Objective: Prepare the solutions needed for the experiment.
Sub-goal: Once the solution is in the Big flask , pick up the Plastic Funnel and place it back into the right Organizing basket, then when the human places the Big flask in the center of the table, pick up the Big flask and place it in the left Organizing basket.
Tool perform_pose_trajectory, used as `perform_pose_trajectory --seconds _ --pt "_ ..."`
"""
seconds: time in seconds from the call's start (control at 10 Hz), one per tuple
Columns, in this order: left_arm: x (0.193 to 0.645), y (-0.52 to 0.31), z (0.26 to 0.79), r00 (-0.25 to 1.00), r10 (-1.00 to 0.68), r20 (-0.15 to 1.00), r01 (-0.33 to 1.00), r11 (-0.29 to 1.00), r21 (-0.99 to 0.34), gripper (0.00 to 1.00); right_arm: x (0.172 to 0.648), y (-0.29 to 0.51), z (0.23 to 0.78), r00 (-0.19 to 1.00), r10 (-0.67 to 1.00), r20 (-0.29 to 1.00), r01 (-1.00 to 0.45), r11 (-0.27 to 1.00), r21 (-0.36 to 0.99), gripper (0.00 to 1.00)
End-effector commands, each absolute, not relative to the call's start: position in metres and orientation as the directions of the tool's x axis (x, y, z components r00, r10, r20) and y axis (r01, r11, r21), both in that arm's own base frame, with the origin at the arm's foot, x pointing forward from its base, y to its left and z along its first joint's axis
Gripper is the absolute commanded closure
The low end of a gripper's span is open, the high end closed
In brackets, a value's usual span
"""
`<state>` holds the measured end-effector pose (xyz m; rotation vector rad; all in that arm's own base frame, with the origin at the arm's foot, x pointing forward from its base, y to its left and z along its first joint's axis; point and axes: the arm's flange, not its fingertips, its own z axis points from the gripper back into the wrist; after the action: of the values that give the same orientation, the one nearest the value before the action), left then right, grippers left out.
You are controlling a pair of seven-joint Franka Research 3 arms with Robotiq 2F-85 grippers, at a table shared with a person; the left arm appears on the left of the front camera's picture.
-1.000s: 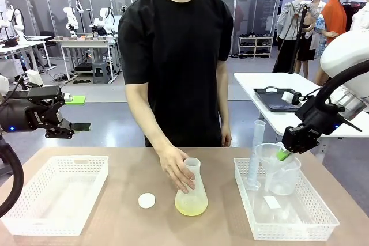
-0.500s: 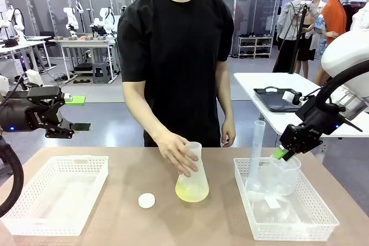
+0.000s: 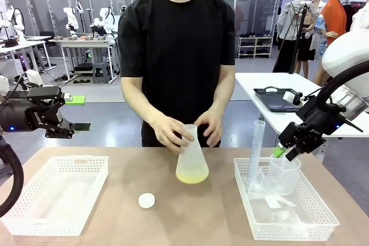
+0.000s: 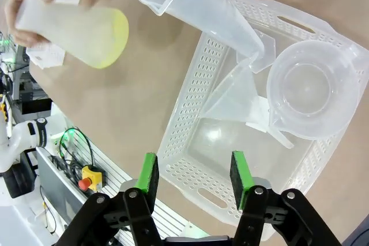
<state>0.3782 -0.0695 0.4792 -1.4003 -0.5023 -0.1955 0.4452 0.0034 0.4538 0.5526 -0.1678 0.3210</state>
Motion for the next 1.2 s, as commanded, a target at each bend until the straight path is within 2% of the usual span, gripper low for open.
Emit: perform_pose_trajectory --seconds 0.0,1.0,1.1 --pt "0.378 -0.073 0.480 0.880 0.160 0.447 0.422 0.169 -0.891 0.00 0.445 0.004 0.454 0.936 0.254 0.242 -0.344 0.803 0.487 0.37" --pt "0.378 -0.073 0.480 0.880 0.160 0.447 0.422 0.169 -0.891 0.00 0.445 0.003 0.454 0.937 0.253 0.241 -0.343 0.803 0.487 0.37" --pt "0.378 -0.073 0.480 0.880 0.160 0.447 0.422 0.169 -0.891 0.00 0.431 0.000 0.477 0.953 0.163 0.256 -0.285 0.775 0.565 0.37"
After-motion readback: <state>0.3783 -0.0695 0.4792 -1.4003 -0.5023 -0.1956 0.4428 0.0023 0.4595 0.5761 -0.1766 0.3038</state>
